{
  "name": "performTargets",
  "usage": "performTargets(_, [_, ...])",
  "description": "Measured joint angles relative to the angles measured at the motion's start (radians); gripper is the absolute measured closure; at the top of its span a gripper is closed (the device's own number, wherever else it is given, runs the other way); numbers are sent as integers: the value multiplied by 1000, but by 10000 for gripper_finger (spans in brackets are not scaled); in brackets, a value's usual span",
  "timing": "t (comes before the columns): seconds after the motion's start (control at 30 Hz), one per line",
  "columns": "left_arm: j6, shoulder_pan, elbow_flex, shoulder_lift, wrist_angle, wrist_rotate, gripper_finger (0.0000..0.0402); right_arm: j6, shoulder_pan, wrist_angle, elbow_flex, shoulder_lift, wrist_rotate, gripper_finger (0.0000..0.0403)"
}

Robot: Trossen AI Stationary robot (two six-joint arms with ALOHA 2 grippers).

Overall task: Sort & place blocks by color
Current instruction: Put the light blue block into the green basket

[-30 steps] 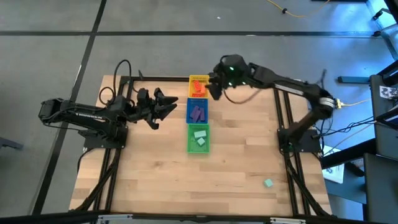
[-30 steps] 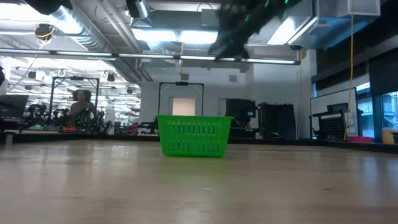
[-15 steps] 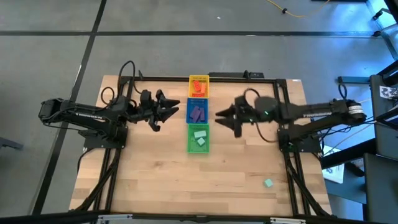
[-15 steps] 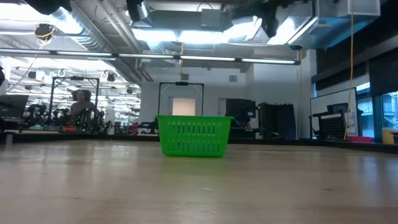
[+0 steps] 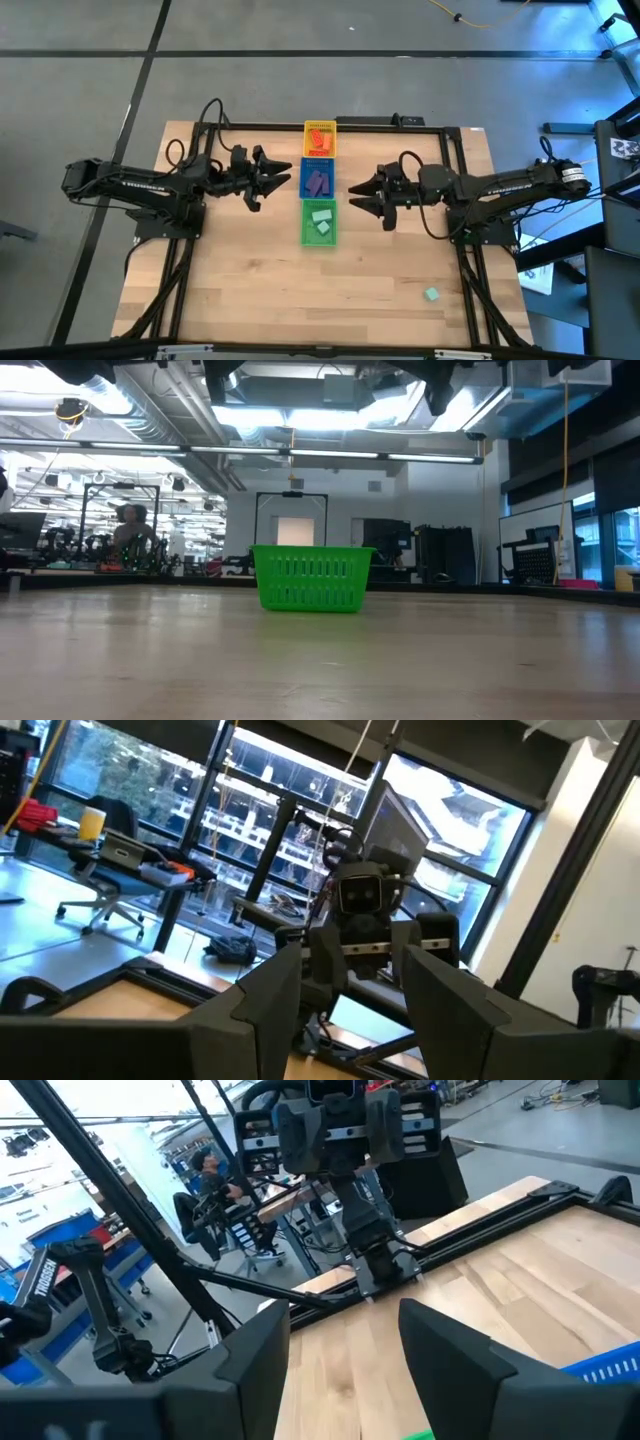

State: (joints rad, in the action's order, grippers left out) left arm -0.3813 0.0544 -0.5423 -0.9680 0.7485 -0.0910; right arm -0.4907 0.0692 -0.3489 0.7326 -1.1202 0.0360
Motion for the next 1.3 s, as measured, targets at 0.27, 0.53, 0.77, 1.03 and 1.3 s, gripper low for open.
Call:
performTargets(0.27, [0,0,0,0,0,0,236,-2,0,0,0,0,-3,210])
performTargets(0.53, [0,0,0,0,0,0,236,1,0,0,0,0,-3,210])
performTargets(0.77, [0,0,0,0,1,0,236,-27,0,-1,0,0,-3,210])
performTargets(1.03, [0,0,0,0,1,0,236,-33,-1,-1,0,-1,-3,210])
performTargets(1.3, [0,0,0,0,1,0,236,-141,-1,50,1,-1,-183,210])
